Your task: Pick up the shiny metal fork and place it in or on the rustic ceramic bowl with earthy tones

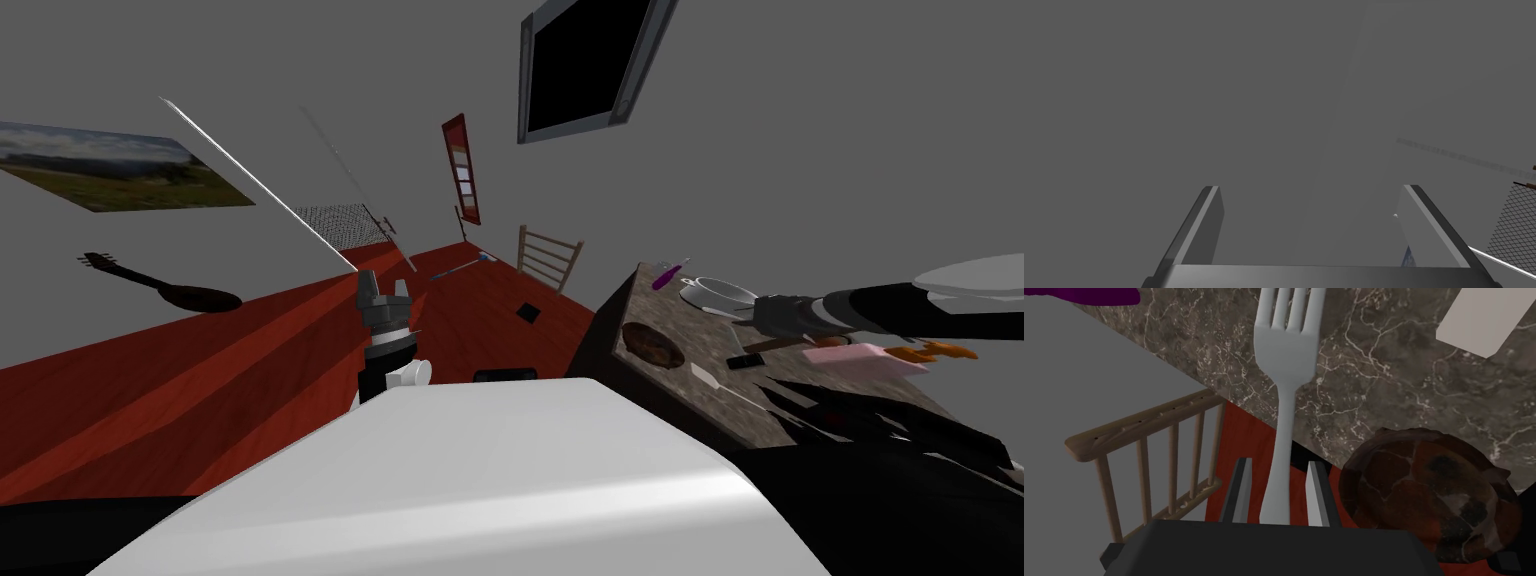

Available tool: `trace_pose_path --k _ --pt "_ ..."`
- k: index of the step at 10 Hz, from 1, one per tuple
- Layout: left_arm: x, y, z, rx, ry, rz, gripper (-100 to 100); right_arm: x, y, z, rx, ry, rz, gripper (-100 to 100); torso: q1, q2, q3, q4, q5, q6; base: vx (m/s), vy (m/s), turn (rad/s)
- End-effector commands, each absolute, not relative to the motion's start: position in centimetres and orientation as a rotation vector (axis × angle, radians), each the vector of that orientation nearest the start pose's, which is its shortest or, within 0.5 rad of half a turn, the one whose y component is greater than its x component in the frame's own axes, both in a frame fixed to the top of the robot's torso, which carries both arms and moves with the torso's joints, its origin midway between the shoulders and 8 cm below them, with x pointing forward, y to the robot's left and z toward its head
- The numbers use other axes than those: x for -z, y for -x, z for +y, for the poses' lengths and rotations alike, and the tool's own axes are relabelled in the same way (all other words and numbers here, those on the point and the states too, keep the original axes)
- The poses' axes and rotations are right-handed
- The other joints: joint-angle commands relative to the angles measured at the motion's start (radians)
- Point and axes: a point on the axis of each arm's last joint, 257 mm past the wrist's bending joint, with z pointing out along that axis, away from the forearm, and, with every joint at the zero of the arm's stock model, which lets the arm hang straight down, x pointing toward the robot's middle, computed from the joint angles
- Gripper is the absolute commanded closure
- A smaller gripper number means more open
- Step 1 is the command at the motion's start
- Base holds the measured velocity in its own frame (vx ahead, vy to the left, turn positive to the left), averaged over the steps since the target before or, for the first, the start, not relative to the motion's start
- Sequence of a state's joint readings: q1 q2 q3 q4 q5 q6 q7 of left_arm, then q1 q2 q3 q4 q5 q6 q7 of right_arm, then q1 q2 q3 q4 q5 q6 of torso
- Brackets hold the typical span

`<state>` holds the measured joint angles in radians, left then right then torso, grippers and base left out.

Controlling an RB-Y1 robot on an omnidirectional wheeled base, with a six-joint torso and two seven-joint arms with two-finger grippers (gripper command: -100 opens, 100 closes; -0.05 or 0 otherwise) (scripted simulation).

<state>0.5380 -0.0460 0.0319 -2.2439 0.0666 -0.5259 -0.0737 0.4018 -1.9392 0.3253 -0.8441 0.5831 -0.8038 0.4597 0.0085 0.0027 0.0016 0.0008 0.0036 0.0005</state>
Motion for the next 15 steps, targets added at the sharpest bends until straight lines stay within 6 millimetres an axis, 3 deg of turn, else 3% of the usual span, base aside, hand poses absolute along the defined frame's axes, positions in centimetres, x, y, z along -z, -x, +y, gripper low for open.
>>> trace_pose_path --k 1,3,6,8,12,15 --pt "-0.1 -33.8 30.8 1.214 0.736 0.578 0 9.0 -26.9 -78.6 0.736 1.300 2.482 100 0.000 0.000 0.000 0.000 0.000 0.000 -0.017 0.085 -0.060" --pt "-0.1 -33.8 30.8 1.214 0.736 0.579 0 11.3 -26.8 -77.2 0.649 1.244 2.510 100 0.001 -0.003 -0.002 -0.001 -0.001 0.000 0.039 0.105 -0.101" --pt "-0.1 -33.8 30.8 1.214 0.736 0.579 0 11.3 -26.8 -77.2 0.649 1.245 2.511 100 -0.003 -0.004 -0.002 -0.001 -0.001 -0.001 0.022 0.042 -0.004" --pt "-0.1 -33.8 30.8 1.214 0.736 0.579 0 13.5 -26.3 -75.9 0.571 1.190 2.536 100 -0.005 -0.004 -0.002 -0.001 -0.003 0.001 0.037 0.052 -0.074" --pt "-0.1 -33.8 30.8 1.214 0.736 0.579 0 15.0 -25.9 -75.0 0.516 1.154 2.555 100 -0.004 -0.004 -0.002 0.000 -0.003 0.002 0.032 0.052 -0.033" --pt "-0.1 -33.8 30.8 1.214 0.736 0.579 0 17.7 -25.1 -73.4 0.422 1.090 2.588 100 -0.005 -0.005 -0.003 0.000 -0.003 0.002 0.051 0.056 -0.051"
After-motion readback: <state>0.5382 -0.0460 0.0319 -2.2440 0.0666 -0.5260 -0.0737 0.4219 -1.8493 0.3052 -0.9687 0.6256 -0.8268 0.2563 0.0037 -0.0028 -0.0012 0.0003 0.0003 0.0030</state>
